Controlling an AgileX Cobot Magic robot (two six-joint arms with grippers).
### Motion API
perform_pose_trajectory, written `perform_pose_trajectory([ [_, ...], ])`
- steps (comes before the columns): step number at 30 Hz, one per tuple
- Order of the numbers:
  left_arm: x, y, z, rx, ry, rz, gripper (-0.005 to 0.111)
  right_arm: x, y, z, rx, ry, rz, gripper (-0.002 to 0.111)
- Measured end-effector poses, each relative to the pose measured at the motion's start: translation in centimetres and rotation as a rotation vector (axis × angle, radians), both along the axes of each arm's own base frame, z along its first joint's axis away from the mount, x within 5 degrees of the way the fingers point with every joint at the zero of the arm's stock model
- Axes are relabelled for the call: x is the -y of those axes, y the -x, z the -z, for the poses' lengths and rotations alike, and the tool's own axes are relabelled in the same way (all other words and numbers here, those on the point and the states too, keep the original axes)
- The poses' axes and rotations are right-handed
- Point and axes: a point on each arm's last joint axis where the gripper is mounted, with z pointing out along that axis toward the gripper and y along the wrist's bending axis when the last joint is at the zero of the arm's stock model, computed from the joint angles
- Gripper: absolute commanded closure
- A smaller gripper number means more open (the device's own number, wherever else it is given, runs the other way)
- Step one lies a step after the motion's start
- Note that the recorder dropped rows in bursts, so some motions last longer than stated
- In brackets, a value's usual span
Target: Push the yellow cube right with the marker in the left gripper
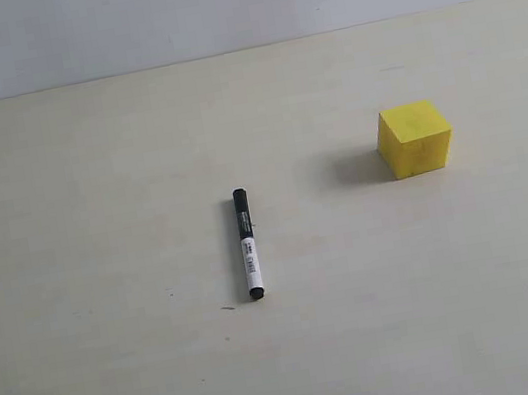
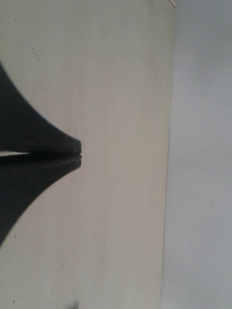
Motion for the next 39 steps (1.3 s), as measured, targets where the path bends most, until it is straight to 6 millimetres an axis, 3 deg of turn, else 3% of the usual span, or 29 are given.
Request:
perform_pose_trajectory([
  [6, -0.03, 0.91, -0.77, 0.128, 0.004, 0.000, 0.107, 0.00, 0.00, -0.01, 0.001, 0.000, 0.000, 0.108],
  [39, -0.03, 0.91, -0.75, 0.126, -0.001, 0.001, 0.107, 0.00, 0.00, -0.01, 0.001, 0.000, 0.000, 0.108],
])
